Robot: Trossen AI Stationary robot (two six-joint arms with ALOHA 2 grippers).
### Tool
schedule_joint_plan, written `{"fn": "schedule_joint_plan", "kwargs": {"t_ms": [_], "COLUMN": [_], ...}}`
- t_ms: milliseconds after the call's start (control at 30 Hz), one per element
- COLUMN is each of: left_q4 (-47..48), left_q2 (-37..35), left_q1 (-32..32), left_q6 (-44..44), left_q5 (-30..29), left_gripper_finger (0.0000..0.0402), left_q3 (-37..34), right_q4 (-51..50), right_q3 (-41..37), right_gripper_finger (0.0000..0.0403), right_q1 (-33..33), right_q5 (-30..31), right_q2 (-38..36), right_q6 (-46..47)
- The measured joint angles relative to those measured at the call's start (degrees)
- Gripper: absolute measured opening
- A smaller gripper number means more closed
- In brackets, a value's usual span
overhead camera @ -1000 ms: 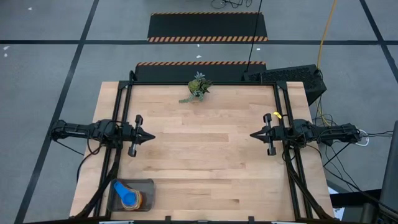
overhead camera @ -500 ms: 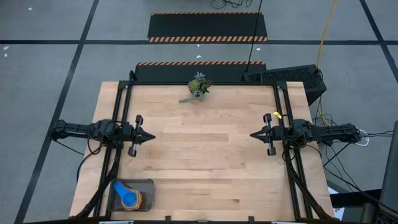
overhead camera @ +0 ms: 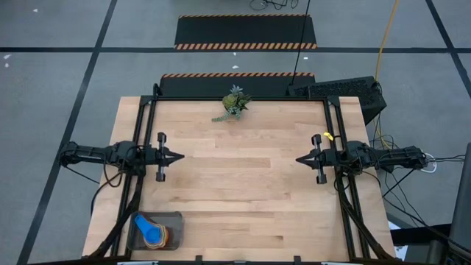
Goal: Nest measuring cups in basket
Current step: Return to Home Position
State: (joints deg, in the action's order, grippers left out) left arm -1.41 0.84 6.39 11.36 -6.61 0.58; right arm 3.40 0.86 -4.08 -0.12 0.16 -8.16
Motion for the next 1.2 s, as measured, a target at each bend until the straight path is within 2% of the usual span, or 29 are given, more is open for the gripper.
{"fn": "schedule_joint_plan", "kwargs": {"t_ms": [167, 433, 633, 1200], "left_q4": [-0.2, -0.3, -1.0, -2.1], "left_q2": [0.0, 0.0, 0.0, 0.0], "left_q1": [0.0, 0.0, 0.0, 0.0], "left_q6": [0.4, -5.9, -5.7, -5.6], "left_q5": [-1.1, -1.0, -1.2, -1.2], "left_gripper_finger": [0.0003, 0.0018, 0.0031, 0.0033], "left_q3": [0.0, 0.0, 0.0, 0.0], "right_q4": [0.0, 0.0, 0.0, 0.0], "right_q3": [0.0, 0.0, 0.0, 0.0], "right_gripper_finger": [0.0000, 0.0000, 0.0000, 0.0000], "right_q1": [0.0, 0.0, 0.0, 0.0], "right_q5": [0.0, 0.0, 0.0, 0.0], "right_q2": [0.0, 0.0, 0.0, 0.0], "right_q6": [0.0, 0.0, 0.0, 0.0]}}
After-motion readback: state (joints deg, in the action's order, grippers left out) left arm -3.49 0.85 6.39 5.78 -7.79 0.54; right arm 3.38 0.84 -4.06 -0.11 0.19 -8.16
